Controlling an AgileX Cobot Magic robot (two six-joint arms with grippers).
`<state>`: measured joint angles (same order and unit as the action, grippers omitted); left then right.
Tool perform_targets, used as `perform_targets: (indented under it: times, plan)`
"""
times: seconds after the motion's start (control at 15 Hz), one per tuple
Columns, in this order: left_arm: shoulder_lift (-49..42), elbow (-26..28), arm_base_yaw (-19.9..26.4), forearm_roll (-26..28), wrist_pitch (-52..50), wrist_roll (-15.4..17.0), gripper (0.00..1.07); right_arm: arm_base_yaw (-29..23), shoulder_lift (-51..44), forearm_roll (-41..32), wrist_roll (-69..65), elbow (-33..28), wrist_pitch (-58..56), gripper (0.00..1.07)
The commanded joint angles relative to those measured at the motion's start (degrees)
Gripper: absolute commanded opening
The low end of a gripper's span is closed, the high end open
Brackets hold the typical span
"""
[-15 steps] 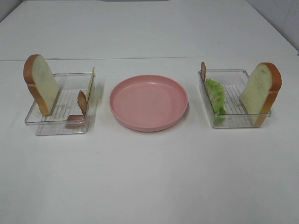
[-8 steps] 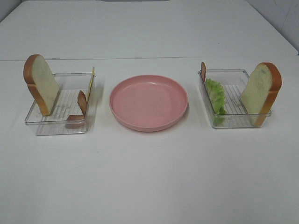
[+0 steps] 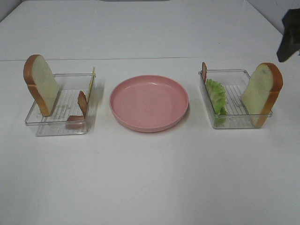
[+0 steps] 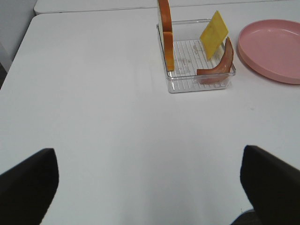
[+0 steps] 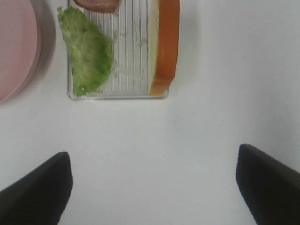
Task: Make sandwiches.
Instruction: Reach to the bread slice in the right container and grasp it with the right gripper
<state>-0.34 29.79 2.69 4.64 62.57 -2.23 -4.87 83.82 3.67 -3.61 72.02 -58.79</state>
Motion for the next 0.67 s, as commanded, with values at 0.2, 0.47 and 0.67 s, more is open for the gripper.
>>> perform_targets:
  times: [0.2, 0.47, 0.67]
  plan:
    - [-1.09, -0.17, 0.00, 0.17, -0.92, 0.11, 0.98, 0.40, 18.45, -1.49, 2.23, 16.96, -3.38, 0.89]
    - [-1.09, -0.17, 0.00, 0.17, -0.92, 0.06, 0.98, 3.55, 28.76, -4.47, 3.27, 27.96, -8.25, 0.89]
    - [-1.09, -0.17, 0.00, 0.17, -0.92, 0.06, 0.98, 7.79, 32.37, -7.16, 4.76, 29.11, -11.63, 0.89]
